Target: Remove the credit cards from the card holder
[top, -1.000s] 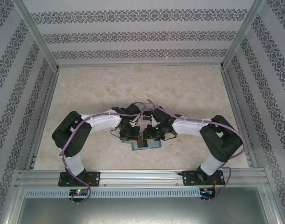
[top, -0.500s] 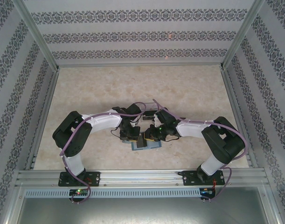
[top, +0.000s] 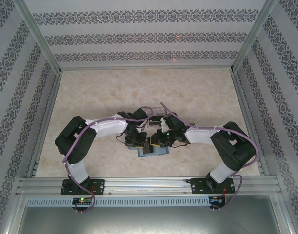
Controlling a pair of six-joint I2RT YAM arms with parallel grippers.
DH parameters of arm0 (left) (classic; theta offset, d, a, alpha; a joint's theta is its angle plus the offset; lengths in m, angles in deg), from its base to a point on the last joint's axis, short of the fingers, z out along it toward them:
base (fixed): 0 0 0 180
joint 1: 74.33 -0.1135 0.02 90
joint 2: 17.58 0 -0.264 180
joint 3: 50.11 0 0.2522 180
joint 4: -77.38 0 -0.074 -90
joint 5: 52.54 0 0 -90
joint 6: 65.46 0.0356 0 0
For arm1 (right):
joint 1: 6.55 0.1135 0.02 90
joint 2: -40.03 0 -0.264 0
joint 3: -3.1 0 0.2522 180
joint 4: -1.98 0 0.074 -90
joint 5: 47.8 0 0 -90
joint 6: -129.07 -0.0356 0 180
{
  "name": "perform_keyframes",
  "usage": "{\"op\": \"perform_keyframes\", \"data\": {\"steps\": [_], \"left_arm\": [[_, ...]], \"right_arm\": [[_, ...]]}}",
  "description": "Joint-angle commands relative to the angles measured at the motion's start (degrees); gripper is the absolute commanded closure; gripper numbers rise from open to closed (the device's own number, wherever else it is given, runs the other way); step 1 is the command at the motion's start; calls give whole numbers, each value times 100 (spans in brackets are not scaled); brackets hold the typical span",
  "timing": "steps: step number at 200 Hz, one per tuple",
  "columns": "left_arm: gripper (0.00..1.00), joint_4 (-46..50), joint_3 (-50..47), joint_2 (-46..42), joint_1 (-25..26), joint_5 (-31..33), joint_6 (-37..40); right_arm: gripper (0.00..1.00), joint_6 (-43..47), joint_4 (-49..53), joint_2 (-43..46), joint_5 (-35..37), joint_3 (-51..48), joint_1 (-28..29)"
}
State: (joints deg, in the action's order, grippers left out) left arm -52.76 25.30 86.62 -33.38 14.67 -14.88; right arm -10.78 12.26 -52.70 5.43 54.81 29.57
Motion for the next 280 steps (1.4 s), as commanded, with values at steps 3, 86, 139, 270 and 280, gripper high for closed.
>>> {"op": "perform_keyframes", "data": {"steps": [3,86,139,270,280], "left_arm": [[100,433,-452,722,207,755,42],[100,477,-464,678,212,770,51],[100,545,-458,501,212,817,64],[98,297,-96,-768,212,924,51],[98,233,-118,-844,210,941,47]], "right_arm": [[81,-93,-342,-166,-255,-51,17],[88,187,354,158,286,-38,-54],[88,754,1402,470,706,127,-270],[91,1193,2326,1144,868,596,-350],[91,1303,2437,1192,879,661,-375]]}}
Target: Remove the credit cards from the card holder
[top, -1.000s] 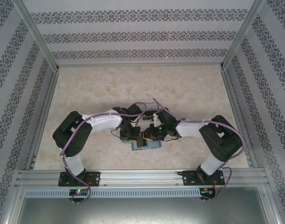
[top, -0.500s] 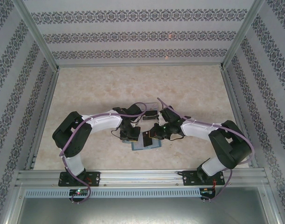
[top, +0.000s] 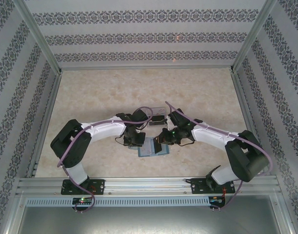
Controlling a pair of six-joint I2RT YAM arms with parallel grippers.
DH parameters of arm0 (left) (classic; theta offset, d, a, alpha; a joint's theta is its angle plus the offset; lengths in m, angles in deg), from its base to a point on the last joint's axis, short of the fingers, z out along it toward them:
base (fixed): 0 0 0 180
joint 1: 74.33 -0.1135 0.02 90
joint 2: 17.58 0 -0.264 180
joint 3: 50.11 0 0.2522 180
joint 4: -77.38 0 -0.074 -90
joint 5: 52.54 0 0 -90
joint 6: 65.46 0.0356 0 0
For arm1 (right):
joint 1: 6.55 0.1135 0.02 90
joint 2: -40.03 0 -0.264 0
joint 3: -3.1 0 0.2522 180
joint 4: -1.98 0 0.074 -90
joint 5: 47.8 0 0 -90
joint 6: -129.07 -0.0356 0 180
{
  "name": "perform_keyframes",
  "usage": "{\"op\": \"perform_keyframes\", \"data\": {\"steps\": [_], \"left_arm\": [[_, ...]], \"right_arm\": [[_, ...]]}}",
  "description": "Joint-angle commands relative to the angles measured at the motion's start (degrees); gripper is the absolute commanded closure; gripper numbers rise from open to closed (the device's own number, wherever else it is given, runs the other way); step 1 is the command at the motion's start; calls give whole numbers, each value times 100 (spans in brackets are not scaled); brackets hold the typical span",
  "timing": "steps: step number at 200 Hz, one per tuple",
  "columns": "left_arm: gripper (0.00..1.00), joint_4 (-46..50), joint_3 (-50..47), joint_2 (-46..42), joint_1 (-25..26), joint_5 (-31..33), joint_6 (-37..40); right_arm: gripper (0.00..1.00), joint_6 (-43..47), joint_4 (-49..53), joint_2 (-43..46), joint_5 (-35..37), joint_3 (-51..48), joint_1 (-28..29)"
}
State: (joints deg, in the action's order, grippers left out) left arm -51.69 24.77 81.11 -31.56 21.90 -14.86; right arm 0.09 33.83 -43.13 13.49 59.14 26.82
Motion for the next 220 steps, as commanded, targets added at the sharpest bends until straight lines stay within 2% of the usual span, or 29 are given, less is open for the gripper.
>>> {"op": "perform_keyframes", "data": {"steps": [1,32,71,130,162,220], "left_arm": [[98,121,-70,-296,25,218,41],[92,-144,-229,-522,5,321,74],[91,-386,-524,-918,-133,436,83],[86,-705,-1141,-1461,-420,344,-38],[84,-654,-1270,-1593,-501,342,-47],[83,-593,-1469,-1775,-559,351,-157]], "right_arm": [[91,238,299,241,74,237,-101],[97,1214,999,317,201,654,-135],[99,2602,1779,343,904,1383,-218],[100,6108,2965,-397,1317,2669,-216],[100,7443,3201,-889,1677,3242,-234],[100,8853,4221,-2012,1908,4706,-201]]}}
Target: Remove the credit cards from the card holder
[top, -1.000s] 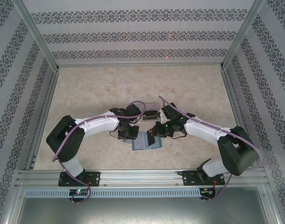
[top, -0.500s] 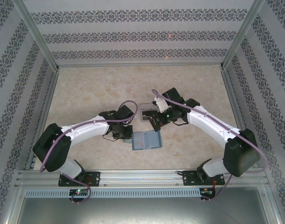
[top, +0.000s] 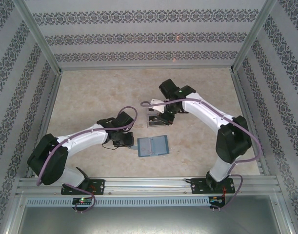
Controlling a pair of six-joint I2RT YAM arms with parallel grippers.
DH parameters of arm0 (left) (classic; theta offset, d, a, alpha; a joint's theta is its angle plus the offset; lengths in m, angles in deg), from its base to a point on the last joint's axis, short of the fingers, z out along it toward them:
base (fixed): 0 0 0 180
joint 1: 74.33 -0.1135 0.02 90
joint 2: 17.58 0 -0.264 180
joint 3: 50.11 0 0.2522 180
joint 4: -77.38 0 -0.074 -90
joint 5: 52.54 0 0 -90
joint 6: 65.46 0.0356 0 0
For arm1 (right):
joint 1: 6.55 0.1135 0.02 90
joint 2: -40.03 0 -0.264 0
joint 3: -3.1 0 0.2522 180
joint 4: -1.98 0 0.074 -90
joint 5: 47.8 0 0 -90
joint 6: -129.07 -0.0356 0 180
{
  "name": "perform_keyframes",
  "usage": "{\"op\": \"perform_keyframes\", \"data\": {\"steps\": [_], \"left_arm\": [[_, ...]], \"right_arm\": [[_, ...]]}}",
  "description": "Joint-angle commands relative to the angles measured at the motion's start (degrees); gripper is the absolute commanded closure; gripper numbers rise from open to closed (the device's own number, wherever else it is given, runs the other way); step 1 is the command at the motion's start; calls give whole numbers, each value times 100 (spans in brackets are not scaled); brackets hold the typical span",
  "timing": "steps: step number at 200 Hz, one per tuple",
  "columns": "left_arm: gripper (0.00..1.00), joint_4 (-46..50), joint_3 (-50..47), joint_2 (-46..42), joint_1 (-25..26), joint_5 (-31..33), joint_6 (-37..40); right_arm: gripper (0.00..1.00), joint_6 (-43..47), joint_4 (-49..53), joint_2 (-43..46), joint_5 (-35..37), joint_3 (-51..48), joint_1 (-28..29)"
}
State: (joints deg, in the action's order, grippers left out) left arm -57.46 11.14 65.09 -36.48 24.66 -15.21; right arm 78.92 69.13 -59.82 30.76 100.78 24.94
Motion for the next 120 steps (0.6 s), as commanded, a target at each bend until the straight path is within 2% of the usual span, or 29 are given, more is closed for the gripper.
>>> {"op": "perform_keyframes", "data": {"steps": [1,66,120], "left_arm": [[83,-18,-111,-181,-67,75,-126],[83,-2,-273,-353,-71,89,-265],[83,7,-346,-428,-75,107,-315]], "right_arm": [[100,992,708,-364,179,567,-12],[100,1819,1441,-1337,137,1725,64],[100,2079,1684,-1871,238,2295,90]]}}
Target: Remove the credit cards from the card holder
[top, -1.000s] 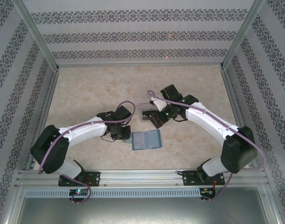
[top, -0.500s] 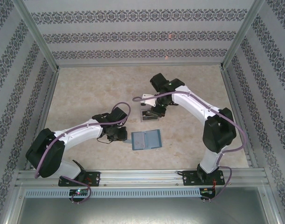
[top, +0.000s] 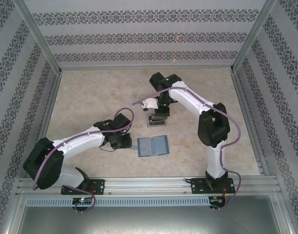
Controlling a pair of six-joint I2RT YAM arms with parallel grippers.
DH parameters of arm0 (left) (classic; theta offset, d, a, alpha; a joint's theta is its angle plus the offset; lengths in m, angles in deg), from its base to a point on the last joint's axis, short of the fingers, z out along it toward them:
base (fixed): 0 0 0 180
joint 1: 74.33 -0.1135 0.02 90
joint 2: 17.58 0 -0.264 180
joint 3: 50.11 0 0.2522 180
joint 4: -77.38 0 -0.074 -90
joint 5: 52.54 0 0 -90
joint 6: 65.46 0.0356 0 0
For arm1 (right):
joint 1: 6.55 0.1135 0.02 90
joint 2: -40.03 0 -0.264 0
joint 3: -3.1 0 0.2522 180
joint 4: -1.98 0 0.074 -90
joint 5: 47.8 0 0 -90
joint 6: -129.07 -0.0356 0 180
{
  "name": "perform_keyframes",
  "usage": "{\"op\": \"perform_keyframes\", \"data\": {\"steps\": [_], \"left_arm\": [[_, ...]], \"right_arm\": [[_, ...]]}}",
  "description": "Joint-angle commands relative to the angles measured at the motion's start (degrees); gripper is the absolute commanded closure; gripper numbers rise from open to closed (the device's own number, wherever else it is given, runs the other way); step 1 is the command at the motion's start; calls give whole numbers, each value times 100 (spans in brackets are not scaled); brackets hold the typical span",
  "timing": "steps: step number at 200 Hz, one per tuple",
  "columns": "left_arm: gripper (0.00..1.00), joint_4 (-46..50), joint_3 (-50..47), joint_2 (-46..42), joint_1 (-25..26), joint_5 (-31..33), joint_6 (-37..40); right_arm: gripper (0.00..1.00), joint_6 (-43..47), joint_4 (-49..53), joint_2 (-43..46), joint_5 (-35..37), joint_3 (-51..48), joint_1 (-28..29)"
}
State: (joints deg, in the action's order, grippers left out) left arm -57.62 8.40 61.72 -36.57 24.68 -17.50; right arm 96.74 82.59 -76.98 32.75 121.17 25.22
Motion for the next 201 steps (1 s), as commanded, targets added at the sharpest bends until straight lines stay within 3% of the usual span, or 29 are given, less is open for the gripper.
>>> {"op": "perform_keyframes", "data": {"steps": [1,150,201], "left_arm": [[83,18,-77,-96,-67,107,-85],[83,57,-52,98,-85,76,-23],[83,90,20,159,-93,77,13]], "right_arm": [[100,297,337,-164,39,265,60],[100,342,687,-775,-508,454,64],[86,171,541,-763,-372,559,41]]}}
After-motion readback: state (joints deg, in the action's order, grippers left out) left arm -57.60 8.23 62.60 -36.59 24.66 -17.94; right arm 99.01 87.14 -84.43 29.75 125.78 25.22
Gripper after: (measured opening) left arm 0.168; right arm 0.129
